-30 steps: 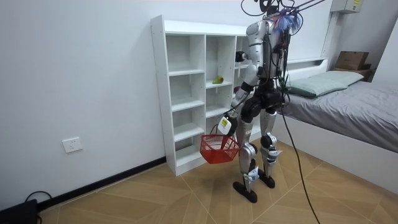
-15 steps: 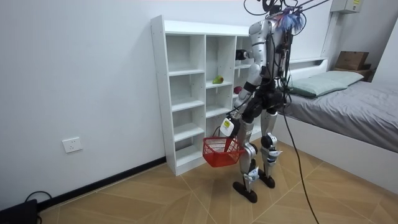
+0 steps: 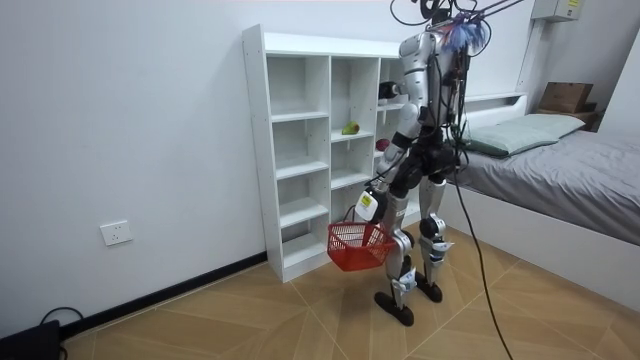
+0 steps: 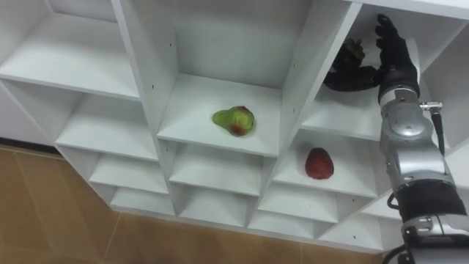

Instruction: Collect fruits from the closet

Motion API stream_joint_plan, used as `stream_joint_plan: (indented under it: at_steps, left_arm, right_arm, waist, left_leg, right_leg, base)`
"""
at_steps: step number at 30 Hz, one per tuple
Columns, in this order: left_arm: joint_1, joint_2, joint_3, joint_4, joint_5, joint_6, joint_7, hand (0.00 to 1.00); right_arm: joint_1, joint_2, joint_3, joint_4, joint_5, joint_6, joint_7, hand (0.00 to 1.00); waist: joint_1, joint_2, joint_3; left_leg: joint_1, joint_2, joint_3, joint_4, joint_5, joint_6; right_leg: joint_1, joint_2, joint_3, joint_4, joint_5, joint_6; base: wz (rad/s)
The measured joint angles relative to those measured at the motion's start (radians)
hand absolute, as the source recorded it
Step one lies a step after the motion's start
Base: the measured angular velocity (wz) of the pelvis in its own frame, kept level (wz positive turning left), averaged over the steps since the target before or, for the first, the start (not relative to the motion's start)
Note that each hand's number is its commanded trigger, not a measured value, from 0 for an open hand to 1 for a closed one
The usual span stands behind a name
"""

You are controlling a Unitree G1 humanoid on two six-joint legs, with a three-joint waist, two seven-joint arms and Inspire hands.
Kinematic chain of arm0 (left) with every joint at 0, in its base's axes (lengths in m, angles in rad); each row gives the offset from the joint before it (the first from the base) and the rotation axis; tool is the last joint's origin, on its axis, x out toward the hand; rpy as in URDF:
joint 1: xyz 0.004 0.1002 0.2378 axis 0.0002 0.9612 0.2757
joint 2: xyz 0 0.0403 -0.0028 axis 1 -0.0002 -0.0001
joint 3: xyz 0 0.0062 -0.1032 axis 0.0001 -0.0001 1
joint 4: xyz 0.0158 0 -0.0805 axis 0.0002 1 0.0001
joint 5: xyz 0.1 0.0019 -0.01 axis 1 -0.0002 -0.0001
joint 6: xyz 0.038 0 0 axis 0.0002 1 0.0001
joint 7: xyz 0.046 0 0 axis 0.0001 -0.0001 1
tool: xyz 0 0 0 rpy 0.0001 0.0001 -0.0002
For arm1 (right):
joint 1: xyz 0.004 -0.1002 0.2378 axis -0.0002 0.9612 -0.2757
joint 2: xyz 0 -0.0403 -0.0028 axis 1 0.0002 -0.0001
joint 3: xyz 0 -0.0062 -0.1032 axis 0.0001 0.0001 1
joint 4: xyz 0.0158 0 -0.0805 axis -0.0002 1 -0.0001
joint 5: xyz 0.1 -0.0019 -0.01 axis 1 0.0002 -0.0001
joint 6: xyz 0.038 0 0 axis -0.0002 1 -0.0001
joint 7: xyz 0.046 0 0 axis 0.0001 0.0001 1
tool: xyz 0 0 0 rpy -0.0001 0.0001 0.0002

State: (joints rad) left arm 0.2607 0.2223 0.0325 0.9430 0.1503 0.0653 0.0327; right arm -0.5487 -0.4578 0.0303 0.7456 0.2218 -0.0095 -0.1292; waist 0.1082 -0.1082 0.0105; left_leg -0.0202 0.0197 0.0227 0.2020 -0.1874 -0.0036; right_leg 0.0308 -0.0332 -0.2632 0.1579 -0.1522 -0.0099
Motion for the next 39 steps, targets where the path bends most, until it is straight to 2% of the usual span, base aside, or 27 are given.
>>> stream_joint_plan:
  at_steps: [13,24,29,35,39]
  left_arm:
    - [-0.011,0.006,0.003,0.002,0.000,0.000,0.001,1.00]
    - [-0.024,0.026,0.002,-0.002,0.008,0.000,-0.006,1.00]
    - [-0.034,0.026,0.001,-0.003,0.020,0.000,-0.015,1.00]
    - [-0.034,0.034,-0.028,0.000,0.020,0.001,-0.015,1.00]
    - [-0.033,0.037,-0.036,0.003,0.020,0.001,-0.015,1.00]
  right_arm:
    - [-0.020,-0.013,0.000,0.030,-0.004,-0.001,0.000,0.00]
    - [-0.032,-0.024,0.032,0.058,0.001,-0.001,0.002,0.00]
    - [-0.043,-0.030,0.041,0.067,0.004,0.010,0.003,0.00]
    - [-0.079,-0.065,0.118,0.110,0.003,0.014,-0.001,0.00]
    - [-0.105,-0.068,0.146,0.140,0.003,0.021,-0.005,0.00]
  waist:
    - [0.004,-0.002,0.0010]
    - [0.011,-0.012,-0.0008]
    - [0.021,-0.012,-0.0008]
    - [0.024,-0.015,0.0012]
    - [0.025,-0.019,0.0038]
  left_leg:
    - [-0.010,0.000,-0.003,0.002,0.000,0.000]
    - [-0.038,0.000,-0.012,0.022,0.000,0.000]
    - [-0.043,0.001,-0.012,0.022,0.001,-0.001]
    - [-0.043,0.002,-0.012,0.023,0.003,-0.001]
    - [-0.045,0.001,-0.012,0.024,0.005,-0.002]
  right_leg:
    - [-0.013,0.000,-0.001,0.009,0.000,0.000]
    - [-0.027,-0.001,-0.014,0.013,0.001,-0.001]
    - [-0.031,-0.001,-0.015,0.014,0.002,-0.004]
    - [-0.038,-0.003,-0.016,0.028,0.002,-0.004]
    - [-0.038,-0.003,-0.016,0.028,0.003,-0.005]
  base:
    - [0.00]
    - [0.02]
    - [0.00]
    - [0.00]
    - [0.00]
